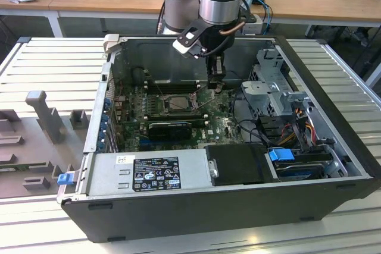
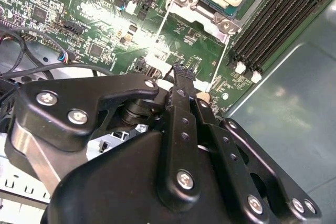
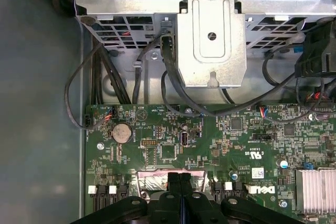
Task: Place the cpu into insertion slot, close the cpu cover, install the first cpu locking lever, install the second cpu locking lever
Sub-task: 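Close the cpu cover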
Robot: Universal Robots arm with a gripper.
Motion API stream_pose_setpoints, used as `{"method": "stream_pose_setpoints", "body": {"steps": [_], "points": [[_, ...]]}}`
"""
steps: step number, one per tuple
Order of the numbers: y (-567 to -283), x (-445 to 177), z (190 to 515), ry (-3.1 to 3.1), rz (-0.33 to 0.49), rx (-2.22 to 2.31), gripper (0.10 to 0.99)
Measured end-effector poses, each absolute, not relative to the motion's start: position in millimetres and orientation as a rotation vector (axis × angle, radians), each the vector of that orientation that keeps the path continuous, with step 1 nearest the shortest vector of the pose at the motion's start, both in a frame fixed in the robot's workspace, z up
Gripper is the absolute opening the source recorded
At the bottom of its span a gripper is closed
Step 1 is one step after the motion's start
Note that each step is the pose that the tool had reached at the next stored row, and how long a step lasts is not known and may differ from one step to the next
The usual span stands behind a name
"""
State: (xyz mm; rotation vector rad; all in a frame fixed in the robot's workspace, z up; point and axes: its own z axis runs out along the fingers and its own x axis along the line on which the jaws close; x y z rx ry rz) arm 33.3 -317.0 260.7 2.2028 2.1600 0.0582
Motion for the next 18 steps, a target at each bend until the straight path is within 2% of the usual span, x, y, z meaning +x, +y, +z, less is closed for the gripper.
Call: {"method": "stream_pose_setpoints", "body": {"steps": [18], "points": [[-317,48,261,2.16,0.058,2.203,0.106]]}}
